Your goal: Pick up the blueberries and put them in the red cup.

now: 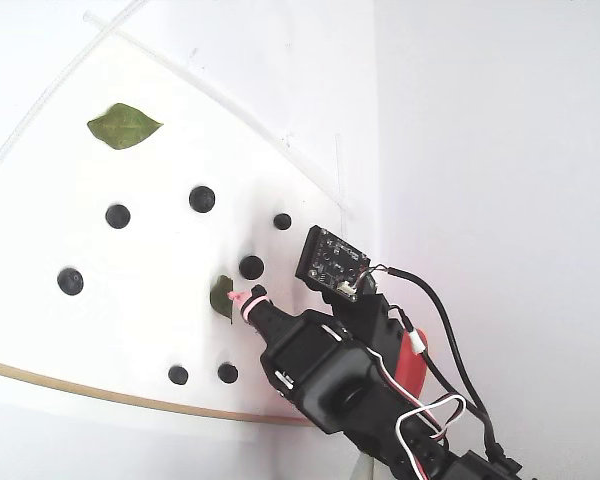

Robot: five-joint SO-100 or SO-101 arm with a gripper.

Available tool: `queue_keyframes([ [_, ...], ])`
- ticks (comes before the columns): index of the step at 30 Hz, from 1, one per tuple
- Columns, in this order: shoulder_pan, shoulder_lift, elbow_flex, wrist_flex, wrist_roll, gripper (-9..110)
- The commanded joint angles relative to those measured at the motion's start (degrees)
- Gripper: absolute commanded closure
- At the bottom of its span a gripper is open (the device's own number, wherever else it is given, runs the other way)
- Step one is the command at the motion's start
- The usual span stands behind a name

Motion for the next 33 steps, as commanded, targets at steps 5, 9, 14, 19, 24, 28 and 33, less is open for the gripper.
queue_keyframes([
  [5, 2.81, 10.55, -0.18, 2.81, -1.05, 90],
  [9, 3.87, 12.13, 0.0, 3.87, -1.67, 90],
  [14, 5.36, 15.21, 0.44, 5.98, -2.11, 90],
  [19, 6.94, 18.81, 0.53, 9.32, -2.55, 90],
  [24, 8.35, 21.62, 0.44, 12.04, -3.08, 90],
  [28, 9.84, 22.85, 0.18, 13.36, -3.43, 90],
  [33, 11.95, 24.26, -0.53, 15.12, -3.78, 90],
])
